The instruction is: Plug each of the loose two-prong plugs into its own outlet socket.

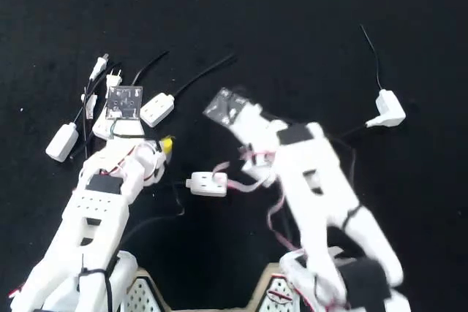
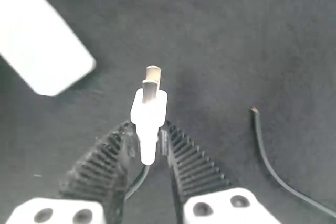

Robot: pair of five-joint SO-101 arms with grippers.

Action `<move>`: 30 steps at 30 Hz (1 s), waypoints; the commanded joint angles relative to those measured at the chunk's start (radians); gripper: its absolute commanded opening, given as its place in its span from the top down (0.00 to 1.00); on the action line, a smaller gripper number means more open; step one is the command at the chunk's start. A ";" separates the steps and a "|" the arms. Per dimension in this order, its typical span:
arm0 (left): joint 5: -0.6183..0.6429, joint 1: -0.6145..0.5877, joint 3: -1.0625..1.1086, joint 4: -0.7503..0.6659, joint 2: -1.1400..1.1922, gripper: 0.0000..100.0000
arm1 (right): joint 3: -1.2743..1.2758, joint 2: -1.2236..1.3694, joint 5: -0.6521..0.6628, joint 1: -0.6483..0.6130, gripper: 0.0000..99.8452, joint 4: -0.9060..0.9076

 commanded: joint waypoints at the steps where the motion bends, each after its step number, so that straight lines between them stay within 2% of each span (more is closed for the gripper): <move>1: 0.063 0.030 -0.062 0.133 -0.143 0.80 | 0.120 -0.240 -0.121 -0.201 0.99 -0.077; 4: 0.110 0.005 -0.028 0.164 -0.265 0.80 | 0.232 -0.306 -0.229 -0.318 0.99 -0.196; 7: 0.118 0.002 0.038 0.163 -0.390 0.79 | 0.302 -0.321 -0.295 -0.382 0.99 -0.290; 15: 0.120 0.010 0.211 0.172 -0.735 0.80 | 0.366 -0.329 -0.428 -0.396 0.99 -0.456; 23: 0.112 0.133 0.272 0.292 -0.950 0.80 | 0.366 -0.329 -0.474 -0.400 0.99 -0.502; 30: 0.110 0.143 0.311 0.290 -0.990 0.80 | 0.366 -0.481 -0.470 -0.400 0.99 -0.414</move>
